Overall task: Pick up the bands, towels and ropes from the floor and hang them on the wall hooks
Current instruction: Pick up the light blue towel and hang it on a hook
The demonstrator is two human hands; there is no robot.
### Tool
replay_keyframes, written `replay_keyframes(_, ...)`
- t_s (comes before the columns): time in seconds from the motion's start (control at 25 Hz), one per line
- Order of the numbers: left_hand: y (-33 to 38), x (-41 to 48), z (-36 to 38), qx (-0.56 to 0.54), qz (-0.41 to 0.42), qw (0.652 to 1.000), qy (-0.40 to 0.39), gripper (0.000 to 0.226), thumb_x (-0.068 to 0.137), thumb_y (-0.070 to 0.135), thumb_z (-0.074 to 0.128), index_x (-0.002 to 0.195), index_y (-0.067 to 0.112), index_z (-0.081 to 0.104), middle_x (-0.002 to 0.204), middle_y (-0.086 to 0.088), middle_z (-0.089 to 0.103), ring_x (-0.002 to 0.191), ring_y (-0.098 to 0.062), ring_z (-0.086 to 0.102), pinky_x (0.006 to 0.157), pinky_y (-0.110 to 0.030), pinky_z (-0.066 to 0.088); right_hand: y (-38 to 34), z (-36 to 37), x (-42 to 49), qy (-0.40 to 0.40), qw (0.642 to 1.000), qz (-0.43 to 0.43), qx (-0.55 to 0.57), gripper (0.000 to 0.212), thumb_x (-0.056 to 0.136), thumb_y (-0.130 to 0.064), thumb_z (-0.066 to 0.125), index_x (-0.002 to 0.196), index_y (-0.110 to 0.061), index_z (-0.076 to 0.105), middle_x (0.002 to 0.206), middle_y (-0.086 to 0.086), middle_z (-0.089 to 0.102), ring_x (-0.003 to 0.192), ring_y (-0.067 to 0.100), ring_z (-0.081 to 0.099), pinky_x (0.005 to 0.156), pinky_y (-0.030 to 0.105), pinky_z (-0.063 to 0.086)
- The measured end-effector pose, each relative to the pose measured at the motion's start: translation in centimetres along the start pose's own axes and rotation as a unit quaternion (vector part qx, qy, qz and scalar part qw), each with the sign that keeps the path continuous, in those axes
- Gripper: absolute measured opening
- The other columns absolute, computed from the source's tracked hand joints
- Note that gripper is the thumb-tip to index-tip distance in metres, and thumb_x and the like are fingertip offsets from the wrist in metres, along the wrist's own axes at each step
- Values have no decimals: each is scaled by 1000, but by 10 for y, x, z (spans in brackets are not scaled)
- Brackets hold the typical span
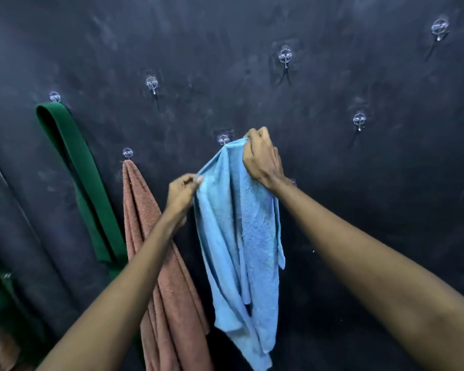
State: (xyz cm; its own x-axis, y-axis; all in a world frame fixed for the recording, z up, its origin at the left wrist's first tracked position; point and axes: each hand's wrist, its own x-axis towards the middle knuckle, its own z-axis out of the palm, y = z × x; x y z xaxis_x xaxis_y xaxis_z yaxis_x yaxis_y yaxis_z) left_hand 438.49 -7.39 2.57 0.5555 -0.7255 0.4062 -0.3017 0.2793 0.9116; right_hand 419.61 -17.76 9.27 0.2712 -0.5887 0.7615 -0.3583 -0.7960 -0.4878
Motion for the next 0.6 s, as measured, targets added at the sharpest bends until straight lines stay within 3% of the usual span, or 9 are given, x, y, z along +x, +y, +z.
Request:
replay_keyframes(0.08, 45, 18, -3, 10, 81, 996, 38, 13, 91, 9, 65, 81, 17, 68, 70, 7, 66, 65, -3, 56, 65, -21, 47, -7, -9, 12, 24, 997, 48, 54, 23, 93, -28, 31, 81, -17, 47, 88, 3, 50, 79, 30, 53, 73, 39, 40)
replay_keyframes(0.16, 91, 34, 1, 25, 149, 988, 31, 14, 91, 7, 66, 81, 17, 67, 66, 13, 66, 65, 3, 56, 67, -17, 47, -12, -21, 21, 7, 988, 97, 123, 38, 95, -47, 34, 71, -18, 40, 72, -1, 48, 73, 23, 49, 67, 39, 38)
replay_keyframes(0.28, 131, 49, 17, 72, 170, 983, -18, 4, 85, 14, 72, 82, 16, 72, 68, 12, 69, 66, -2, 58, 67, -22, 47, -13, -32, 22, -141, 985, 85, 43, 65, 79, -80, 47, 72, -17, 60, 69, -9, 63, 65, 11, 58, 60, 32, 44)
replay_keyframes(0.36, 139, 51, 27, 82, 151, 984, -44, 2, 82, 16, 75, 80, 16, 73, 69, 9, 69, 65, -4, 58, 66, -23, 47, -3, -23, 22, -203, 977, 51, 47, 54, 81, -69, 59, 76, -16, 69, 68, -10, 66, 62, 5, 59, 59, 29, 45)
replay_keyframes(0.4, 141, 47, 32, 82, 140, 985, -53, 4, 81, 14, 76, 80, 15, 73, 70, 7, 69, 64, -3, 58, 65, -21, 48, 2, -17, 21, -216, 969, 42, 107, 45, 86, -57, 62, 81, -13, 71, 73, -8, 66, 66, 5, 58, 64, 29, 45)
replay_keyframes(0.52, 126, 41, 29, 90, 69, 990, -78, 4, 83, 11, 74, 82, 12, 71, 68, 4, 67, 59, -3, 58, 58, -17, 48, 9, -15, 21, -194, 908, 110, 356, 24, 98, -23, 57, 94, -6, 73, 85, 4, 69, 75, 12, 60, 70, 29, 49)
replay_keyframes(0.6, 121, 25, 18, 128, 6, 980, -155, 8, 83, 18, 75, 79, 14, 70, 60, 8, 63, 57, -5, 54, 49, -12, 42, 8, -20, 24, -159, 885, 155, 409, 20, 99, -14, 55, 93, -4, 71, 79, 5, 66, 66, 11, 57, 62, 25, 47)
